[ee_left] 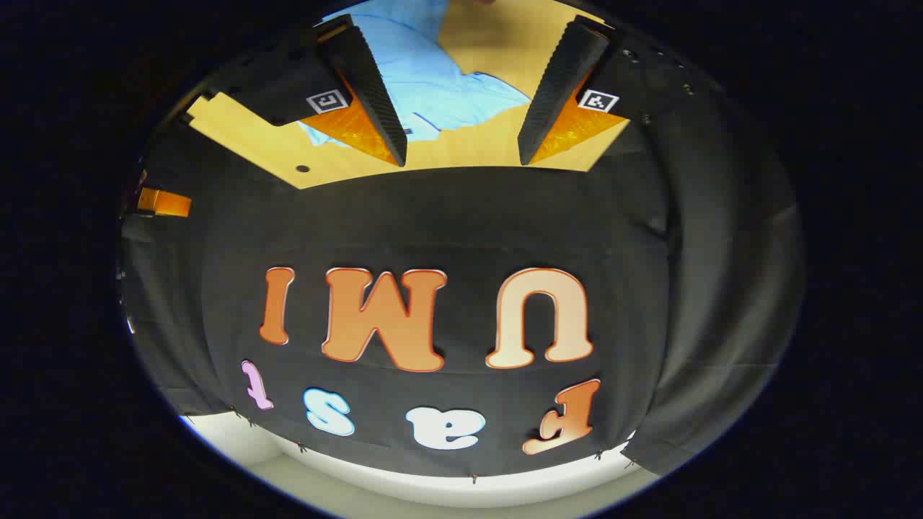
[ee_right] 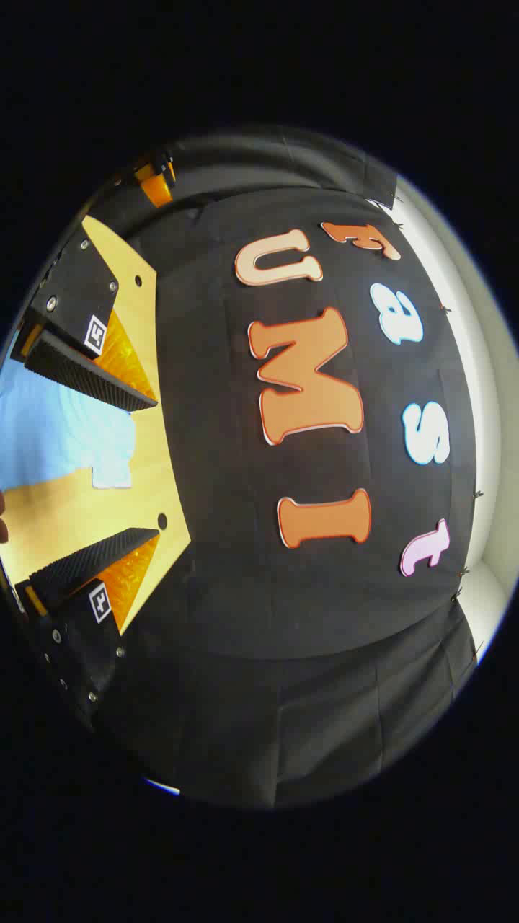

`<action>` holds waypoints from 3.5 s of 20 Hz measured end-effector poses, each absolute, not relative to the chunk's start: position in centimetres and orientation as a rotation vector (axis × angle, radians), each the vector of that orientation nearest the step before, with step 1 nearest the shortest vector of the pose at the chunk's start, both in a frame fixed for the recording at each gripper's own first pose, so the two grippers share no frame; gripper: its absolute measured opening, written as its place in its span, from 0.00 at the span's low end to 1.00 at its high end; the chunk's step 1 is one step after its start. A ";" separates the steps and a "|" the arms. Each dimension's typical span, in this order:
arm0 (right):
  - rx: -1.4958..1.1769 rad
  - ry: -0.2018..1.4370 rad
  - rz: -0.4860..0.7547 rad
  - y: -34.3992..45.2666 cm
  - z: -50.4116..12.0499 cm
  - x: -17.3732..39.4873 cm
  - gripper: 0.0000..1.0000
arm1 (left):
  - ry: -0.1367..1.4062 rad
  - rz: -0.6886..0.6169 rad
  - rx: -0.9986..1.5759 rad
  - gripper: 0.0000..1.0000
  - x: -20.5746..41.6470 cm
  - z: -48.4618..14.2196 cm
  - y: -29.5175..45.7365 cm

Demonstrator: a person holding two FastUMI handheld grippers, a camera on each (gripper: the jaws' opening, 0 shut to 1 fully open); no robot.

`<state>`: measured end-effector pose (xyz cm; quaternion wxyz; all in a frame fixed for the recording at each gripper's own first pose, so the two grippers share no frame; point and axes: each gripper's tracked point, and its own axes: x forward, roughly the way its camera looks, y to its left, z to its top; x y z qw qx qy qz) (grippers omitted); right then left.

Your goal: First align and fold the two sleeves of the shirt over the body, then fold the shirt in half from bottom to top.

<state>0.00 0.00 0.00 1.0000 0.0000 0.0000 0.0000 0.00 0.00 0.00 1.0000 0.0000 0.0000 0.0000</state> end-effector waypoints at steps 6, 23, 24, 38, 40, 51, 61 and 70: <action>-0.062 0.026 0.000 4.1 1.4 1.3 0.99 | -0.001 0.048 -0.079 1.00 0.9 0.2 6.8; -0.130 0.274 -0.025 -0.2 -2.7 10.7 0.98 | -0.050 0.081 -0.151 1.00 8.3 3.6 4.6; -0.131 0.305 -0.024 -0.4 -3.1 11.5 0.98 | -0.051 0.085 -0.141 1.00 8.6 3.5 4.4; -0.126 0.750 -0.028 -1.5 -14.3 25.3 0.99 | -0.005 0.199 -0.068 1.00 9.7 2.2 8.1; -0.149 0.812 -0.068 -2.8 -16.9 26.9 0.99 | 0.008 0.221 -0.066 1.00 9.5 1.8 8.9; -0.205 1.054 -0.142 -5.7 -26.3 29.5 0.99 | 0.079 0.273 -0.091 1.00 9.4 -0.8 10.9; -0.177 1.147 -0.141 -6.7 -29.3 29.1 0.86 | 0.120 0.281 -0.099 1.00 9.0 -2.0 10.6; -0.107 1.142 -0.135 -5.5 -29.3 29.0 0.09 | 0.141 0.273 -0.125 1.00 8.7 -2.5 10.1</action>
